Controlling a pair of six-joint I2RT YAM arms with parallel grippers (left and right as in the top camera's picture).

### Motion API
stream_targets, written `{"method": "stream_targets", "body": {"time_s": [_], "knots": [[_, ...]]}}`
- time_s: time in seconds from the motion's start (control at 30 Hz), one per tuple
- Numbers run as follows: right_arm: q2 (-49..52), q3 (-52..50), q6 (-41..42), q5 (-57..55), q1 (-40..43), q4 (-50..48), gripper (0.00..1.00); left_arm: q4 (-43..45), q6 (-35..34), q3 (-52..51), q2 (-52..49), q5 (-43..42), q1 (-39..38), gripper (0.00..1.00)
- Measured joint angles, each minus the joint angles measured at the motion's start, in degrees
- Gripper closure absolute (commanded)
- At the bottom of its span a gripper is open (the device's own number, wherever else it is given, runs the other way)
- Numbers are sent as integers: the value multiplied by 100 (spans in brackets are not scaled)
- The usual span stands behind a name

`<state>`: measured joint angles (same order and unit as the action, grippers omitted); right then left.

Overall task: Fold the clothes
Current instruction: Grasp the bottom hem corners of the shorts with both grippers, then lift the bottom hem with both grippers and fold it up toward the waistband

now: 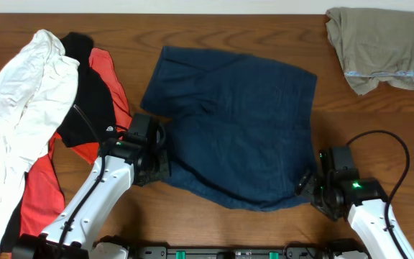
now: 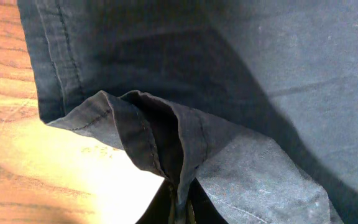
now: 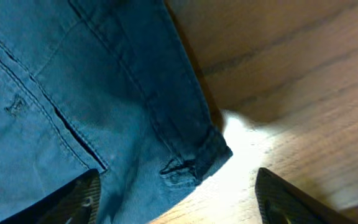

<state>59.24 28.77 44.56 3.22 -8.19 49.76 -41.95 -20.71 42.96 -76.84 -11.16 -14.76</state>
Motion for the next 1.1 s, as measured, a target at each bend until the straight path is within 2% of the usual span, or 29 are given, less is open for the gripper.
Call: {"method": "stream_targets", "body": {"time_s": [0.2,0.37,0.47,0.53,0.57,0.63,0.93,1.1], "knots": [[50,-214,48,-44,-20,-354,30,57,0,0,0,0,0,94],[358,-308,83,-13,-20,-669,40,109,0,0,0,0,0,94],[608,-308,103,0,-20,-809,55,114,0,0,0,0,0,94],[789,-308,116,13,-20,-905,68,114,0,0,0,2,0,94],[883,-297,138,0,-20,-920,76,114,0,0,0,2,0,94],[968,-271,131,59,-22,-999,98,118,0,0,0,11,0,94],[1032,-37,87,225,33,-778,99,-109,0,153,48,94,0,94],[730,938,-420,238,380,79,99,-529,0,848,544,280,0,94]]}}
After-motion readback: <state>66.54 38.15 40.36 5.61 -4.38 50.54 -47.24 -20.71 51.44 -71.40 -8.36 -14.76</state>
